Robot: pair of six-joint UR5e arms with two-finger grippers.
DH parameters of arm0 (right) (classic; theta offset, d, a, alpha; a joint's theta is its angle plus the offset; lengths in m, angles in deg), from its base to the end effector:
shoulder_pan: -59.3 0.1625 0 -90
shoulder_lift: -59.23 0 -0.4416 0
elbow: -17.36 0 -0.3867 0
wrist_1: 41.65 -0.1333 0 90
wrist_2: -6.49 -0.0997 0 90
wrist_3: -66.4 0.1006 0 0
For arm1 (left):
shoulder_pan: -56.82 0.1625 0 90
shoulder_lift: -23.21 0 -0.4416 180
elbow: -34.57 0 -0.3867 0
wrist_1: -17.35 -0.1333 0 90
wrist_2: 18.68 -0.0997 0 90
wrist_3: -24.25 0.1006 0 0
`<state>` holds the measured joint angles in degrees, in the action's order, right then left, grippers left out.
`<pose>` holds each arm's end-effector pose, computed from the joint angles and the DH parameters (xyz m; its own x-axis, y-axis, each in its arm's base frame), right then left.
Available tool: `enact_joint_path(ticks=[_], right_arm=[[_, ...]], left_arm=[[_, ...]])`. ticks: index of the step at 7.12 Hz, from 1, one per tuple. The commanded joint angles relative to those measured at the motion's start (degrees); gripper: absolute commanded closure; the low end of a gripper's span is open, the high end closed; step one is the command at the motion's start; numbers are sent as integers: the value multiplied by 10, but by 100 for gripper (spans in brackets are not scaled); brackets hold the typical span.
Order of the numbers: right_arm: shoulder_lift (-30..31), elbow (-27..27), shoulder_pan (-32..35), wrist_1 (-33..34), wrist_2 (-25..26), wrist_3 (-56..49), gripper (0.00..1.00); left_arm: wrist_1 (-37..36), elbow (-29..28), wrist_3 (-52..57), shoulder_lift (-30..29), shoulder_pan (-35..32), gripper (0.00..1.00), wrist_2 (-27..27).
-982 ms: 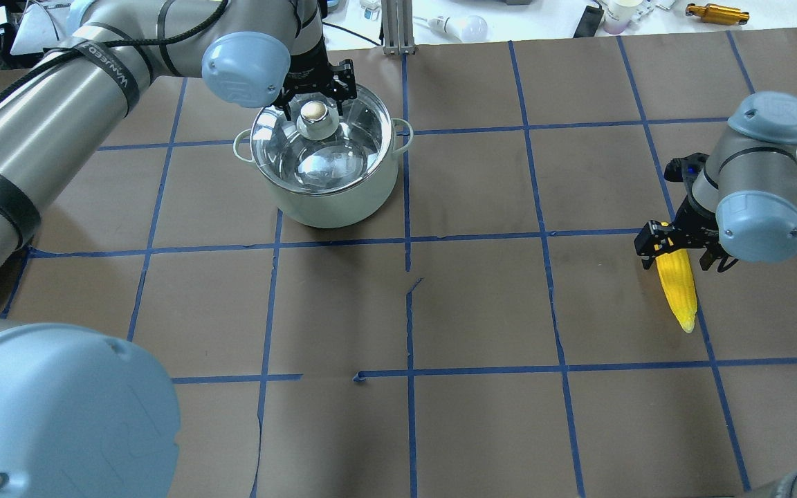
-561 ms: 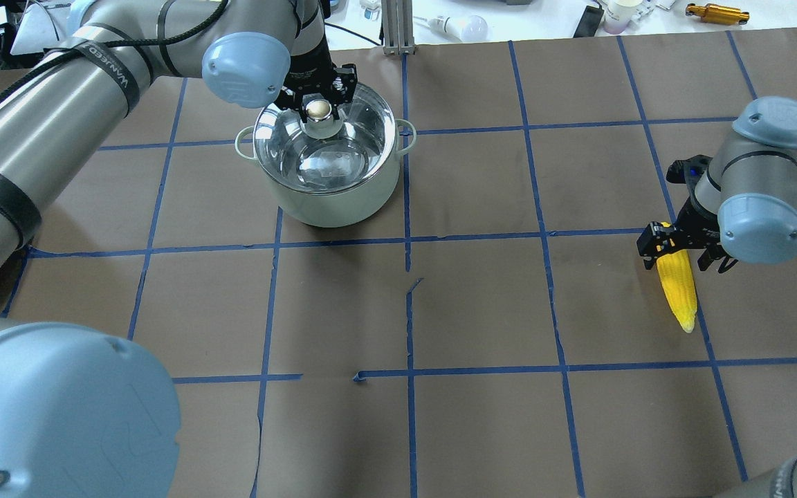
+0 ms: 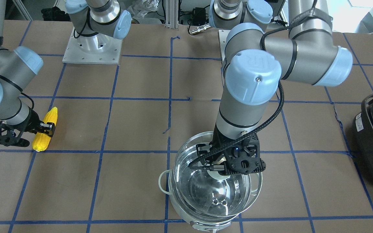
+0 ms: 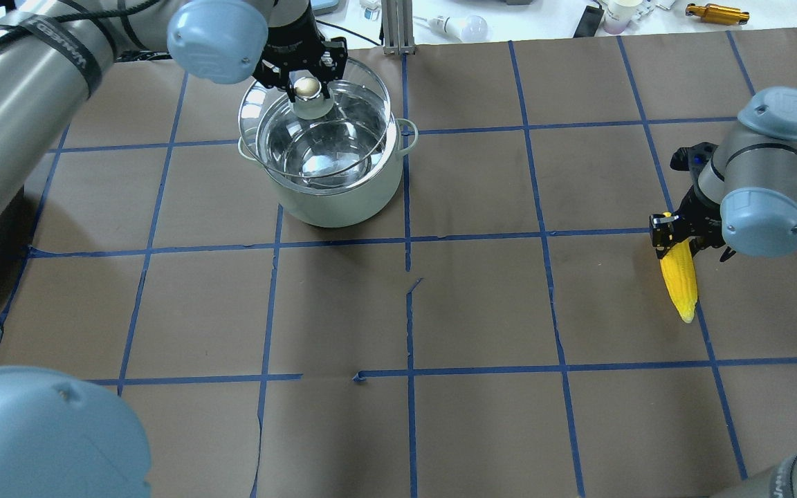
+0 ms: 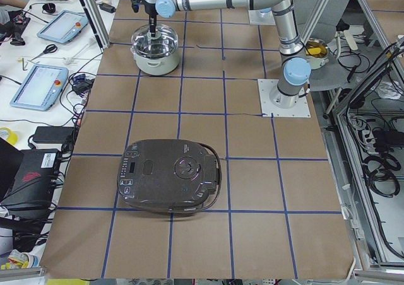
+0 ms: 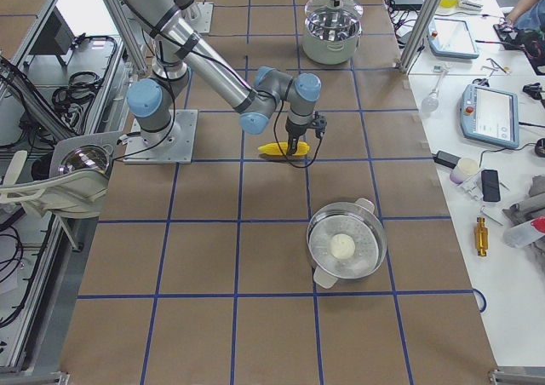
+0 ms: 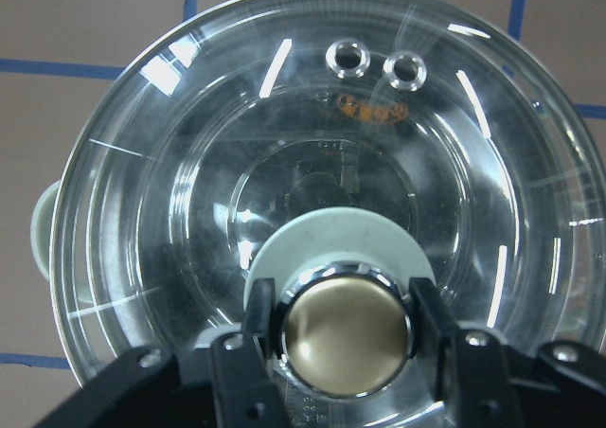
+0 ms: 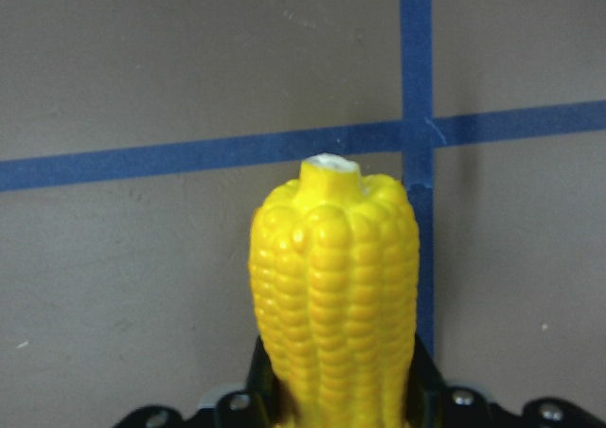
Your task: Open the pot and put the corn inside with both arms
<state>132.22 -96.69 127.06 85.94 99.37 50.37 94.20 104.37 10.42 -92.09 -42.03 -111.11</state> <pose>-0.0759 -0.5245 0.2245 -0.9939 0.1055 0.0315 0.1075 0.9916 0.0720 -0.2331 -0.6587 0.4418 -0.9959 -0.0903 -0.0073 -0.0883 0.9853 -0.1460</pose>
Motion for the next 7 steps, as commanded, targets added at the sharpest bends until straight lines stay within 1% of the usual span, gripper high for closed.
enact_joint_path(ticks=[1, 2, 3, 4, 5, 6, 7], right_arm=[[6, 64, 29, -35, -26, 66, 100], [6, 109, 76, -68, -22, 114, 100], [14, 153, 133, -120, -24, 175, 100], [8, 207, 194, -153, -25, 247, 100], [-14, 258, 236, -165, -25, 292, 100], [-42, 310, 270, -167, -25, 311, 100], [-67, 350, 290, -175, -24, 331, 100]], left_arm=[[87, -28, 82, 41, 62, 77, -6], [87, -26, 128, 52, 106, 78, -23], [85, -12, 167, 61, 143, 79, -28], [77, 18, 215, 69, 183, 81, -38], [27, 58, 275, 75, 231, 82, -42], [-36, 113, 341, 73, 285, 84, -38], [-138, 165, 396, 61, 323, 84, -24]])
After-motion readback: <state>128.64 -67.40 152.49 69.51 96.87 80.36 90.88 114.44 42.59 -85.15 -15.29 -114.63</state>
